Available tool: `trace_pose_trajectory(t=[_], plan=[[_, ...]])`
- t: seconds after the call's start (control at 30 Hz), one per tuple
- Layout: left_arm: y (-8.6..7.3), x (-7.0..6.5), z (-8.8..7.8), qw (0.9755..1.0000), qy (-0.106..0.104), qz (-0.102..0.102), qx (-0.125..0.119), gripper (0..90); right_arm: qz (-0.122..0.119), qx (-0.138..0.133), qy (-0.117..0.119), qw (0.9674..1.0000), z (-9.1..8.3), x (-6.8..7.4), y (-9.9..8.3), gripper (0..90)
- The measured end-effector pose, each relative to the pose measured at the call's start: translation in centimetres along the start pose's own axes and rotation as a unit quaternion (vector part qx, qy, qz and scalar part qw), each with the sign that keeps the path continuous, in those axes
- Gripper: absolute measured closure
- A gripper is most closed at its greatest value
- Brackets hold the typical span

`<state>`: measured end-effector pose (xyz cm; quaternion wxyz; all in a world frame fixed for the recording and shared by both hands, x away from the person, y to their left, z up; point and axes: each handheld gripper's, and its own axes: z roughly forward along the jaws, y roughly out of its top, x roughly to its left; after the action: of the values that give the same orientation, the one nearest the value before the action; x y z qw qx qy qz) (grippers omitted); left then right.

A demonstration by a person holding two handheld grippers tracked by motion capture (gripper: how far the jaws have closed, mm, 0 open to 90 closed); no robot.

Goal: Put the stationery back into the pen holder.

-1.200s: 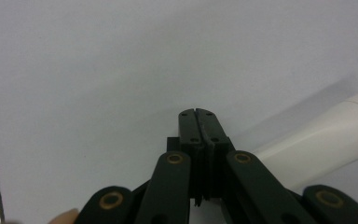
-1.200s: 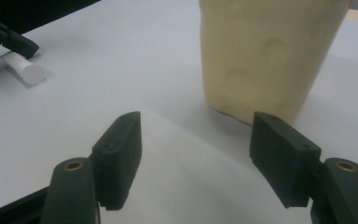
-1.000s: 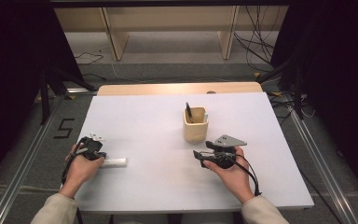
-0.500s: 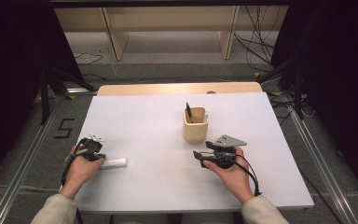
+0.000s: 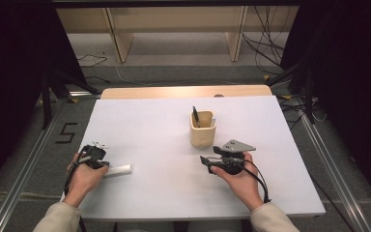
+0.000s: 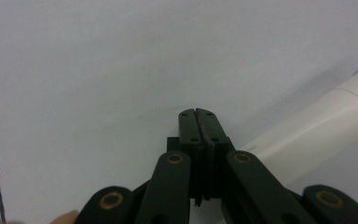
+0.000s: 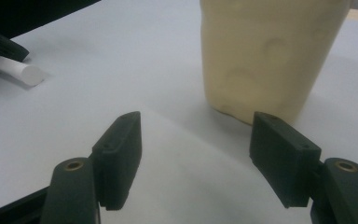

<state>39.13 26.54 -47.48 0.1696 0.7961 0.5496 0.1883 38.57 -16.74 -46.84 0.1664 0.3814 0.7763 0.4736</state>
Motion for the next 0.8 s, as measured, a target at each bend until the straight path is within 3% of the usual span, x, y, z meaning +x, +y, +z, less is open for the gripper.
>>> trace_pose_trajectory(t=[0.5,0.8], plan=[[-0.16,-0.29,-0.04,0.9999,0.003,0.013,-0.004,89.7,0.0,0.001,0.003,1.0,0.17,0.07,-0.03,35.1],[-0.07,-0.21,0.12,0.9996,0.003,0.022,-0.019,89.6,-0.001,0.001,0.003,1.0,0.2,0.08,-0.06,35.1]])
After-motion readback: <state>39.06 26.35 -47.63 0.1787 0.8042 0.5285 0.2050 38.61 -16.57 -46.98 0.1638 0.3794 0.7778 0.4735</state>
